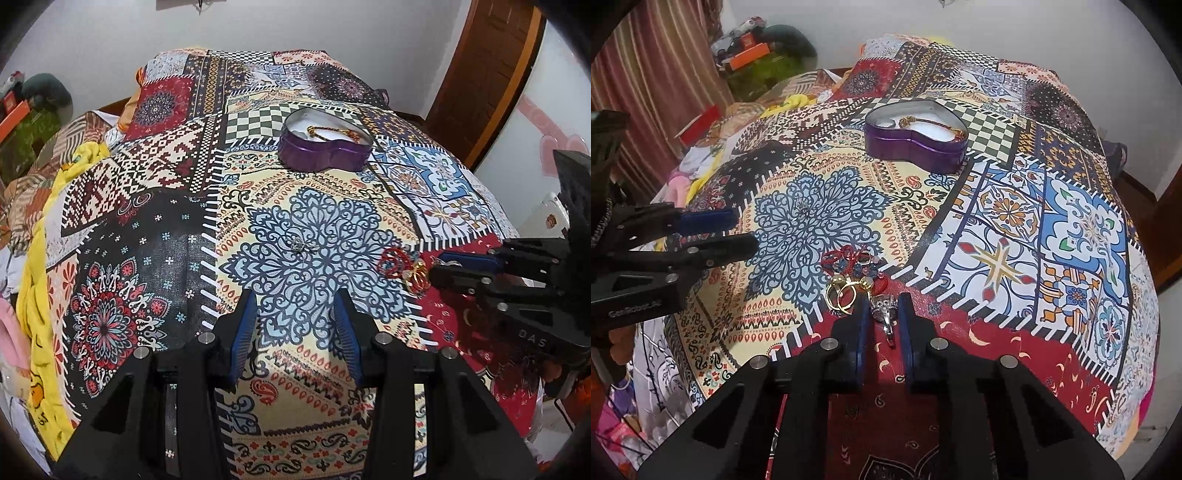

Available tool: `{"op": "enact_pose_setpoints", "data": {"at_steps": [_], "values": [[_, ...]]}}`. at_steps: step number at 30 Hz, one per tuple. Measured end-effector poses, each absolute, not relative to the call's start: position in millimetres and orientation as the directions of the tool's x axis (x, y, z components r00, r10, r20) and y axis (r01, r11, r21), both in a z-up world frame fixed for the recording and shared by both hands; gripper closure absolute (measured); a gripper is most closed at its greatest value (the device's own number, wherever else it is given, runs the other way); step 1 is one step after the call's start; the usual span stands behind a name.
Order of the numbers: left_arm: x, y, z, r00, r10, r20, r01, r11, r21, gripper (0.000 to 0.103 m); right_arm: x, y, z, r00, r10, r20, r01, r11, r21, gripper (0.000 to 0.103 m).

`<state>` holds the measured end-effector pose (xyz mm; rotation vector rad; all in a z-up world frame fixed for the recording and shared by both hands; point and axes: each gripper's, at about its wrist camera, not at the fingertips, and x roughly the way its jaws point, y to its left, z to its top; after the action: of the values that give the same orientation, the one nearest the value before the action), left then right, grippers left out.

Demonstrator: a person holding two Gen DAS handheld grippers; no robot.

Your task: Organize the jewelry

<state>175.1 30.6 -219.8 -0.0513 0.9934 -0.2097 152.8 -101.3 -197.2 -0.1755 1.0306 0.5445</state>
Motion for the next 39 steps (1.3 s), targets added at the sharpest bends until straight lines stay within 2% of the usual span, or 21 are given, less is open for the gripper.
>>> {"op": "enact_pose_setpoints", "data": {"at_steps": [14,20,26,39], "values": [[203.4,28.1,-229.9,0.537,-0.207,-0.818,0.154,0.977,-0.146,0.061,167.8,-122.0,-179.9,0.456,0.347,-0.819,-0.446,0.886,0.127,0.089],[217.2,23.1,-234.8,0.536,-0.213,-0.817,0.161,0.976,-0.149,0.074,180.0,-127.0,-180.9,0.459,0.351,-0.816,-0.431,0.891,0.141,0.089],[220.7,18.9,-237.6,0.549,-0.205,-0.810,0.168,0.977,-0.133,0.080,183.5,-129.3,-180.0,0.460,0.362,-0.811,-0.433,0.889,0.151,0.089],[211.2,15.9,-219.6,0.587,-0.196,-0.785,0.175,0.978,-0.113,0.081,187.4,-130.0,-169.3,0.480,0.373,-0.794,-0.437,0.886,0.152,0.089]]}}
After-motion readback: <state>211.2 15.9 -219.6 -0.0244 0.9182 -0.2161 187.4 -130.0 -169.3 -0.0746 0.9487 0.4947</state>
